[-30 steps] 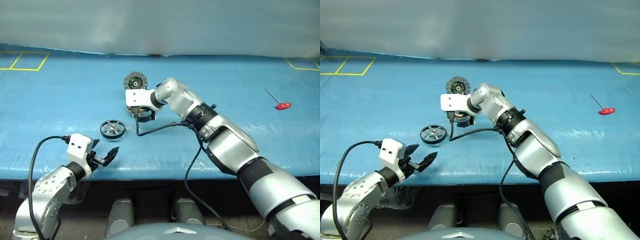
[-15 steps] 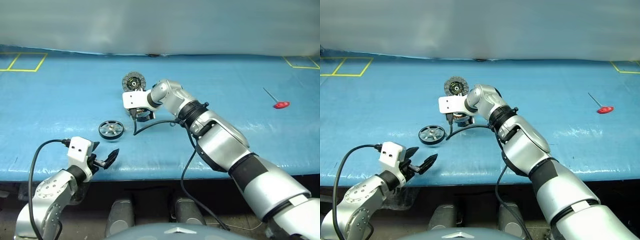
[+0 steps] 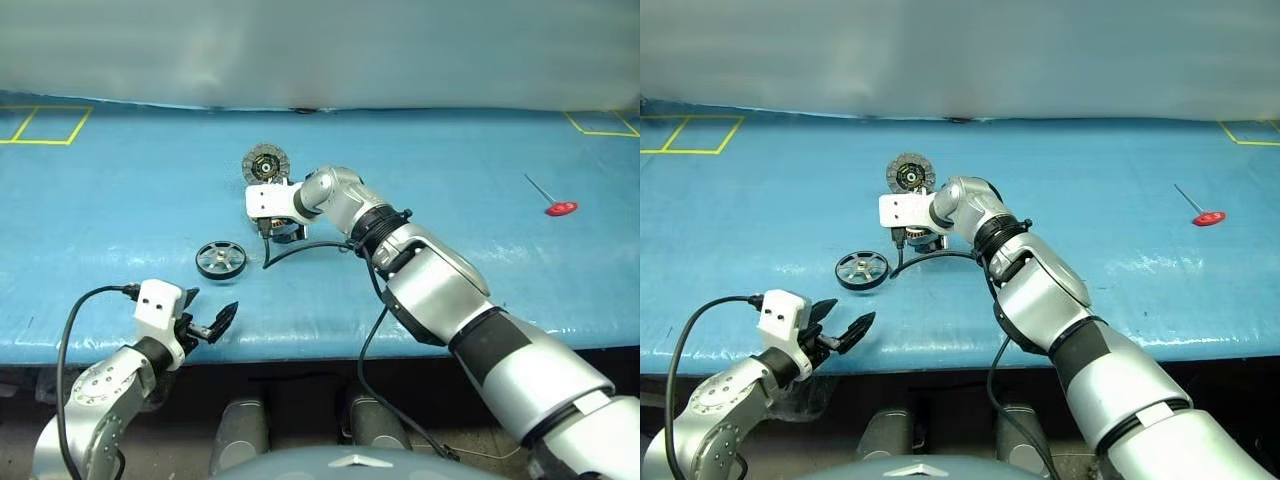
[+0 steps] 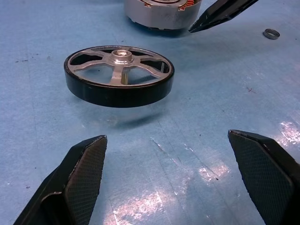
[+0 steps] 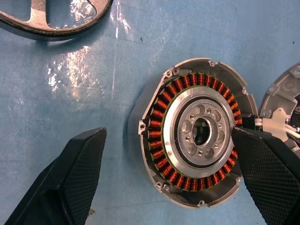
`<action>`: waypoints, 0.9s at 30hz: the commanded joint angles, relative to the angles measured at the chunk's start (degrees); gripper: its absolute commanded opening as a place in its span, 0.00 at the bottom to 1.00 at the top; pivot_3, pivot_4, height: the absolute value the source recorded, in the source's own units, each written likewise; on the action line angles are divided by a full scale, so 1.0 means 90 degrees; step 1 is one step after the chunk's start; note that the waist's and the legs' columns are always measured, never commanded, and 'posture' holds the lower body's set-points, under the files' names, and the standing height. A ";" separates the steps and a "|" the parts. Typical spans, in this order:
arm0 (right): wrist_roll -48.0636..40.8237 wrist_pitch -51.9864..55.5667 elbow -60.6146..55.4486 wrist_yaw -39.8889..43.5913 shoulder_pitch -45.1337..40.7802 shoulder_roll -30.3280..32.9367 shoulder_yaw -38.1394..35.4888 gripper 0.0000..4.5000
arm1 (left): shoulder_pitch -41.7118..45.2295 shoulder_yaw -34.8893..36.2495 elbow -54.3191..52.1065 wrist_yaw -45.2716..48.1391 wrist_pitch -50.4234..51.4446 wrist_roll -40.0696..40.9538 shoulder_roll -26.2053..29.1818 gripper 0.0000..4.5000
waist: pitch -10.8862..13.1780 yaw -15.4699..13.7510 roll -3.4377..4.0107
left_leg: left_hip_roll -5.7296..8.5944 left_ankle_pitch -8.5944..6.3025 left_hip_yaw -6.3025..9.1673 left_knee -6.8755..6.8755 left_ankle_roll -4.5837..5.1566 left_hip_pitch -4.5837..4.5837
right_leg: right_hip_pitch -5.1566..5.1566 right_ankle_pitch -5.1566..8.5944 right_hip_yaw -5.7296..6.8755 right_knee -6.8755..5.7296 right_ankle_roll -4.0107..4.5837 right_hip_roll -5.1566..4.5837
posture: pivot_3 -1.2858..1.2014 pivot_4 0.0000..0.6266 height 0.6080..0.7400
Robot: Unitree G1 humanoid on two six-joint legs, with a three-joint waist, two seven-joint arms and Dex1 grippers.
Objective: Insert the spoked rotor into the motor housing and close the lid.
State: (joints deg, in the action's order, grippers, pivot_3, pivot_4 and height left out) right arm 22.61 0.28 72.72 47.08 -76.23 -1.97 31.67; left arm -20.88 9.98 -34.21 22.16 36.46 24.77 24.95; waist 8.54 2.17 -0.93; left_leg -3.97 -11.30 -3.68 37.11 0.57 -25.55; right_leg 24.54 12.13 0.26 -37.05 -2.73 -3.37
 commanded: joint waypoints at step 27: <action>0.0318 0.0136 0.0295 -0.0240 0.0114 -0.0233 -0.0279 0.99 | -0.0258 -0.0203 -0.0369 -0.0243 -0.0411 -0.0157 -0.0334 1.00 | 0.0000 0.0003 0.0001 | -0.0001 0.0000 0.0001 0.0000 -0.0001 0.0000 | 0.0001 0.0001 0.0001 -0.0003 0.0002 0.0001 | 0.52 0.24 1.00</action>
State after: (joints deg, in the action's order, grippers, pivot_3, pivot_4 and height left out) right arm 25.51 1.56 75.78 45.09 -75.16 -3.92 30.25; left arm -23.05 8.26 -34.90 20.03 34.24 23.39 22.19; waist 8.54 2.20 -0.92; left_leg -3.97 -11.30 -3.67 37.11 0.56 -25.55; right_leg 24.55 12.14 0.26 -37.08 -2.72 -3.36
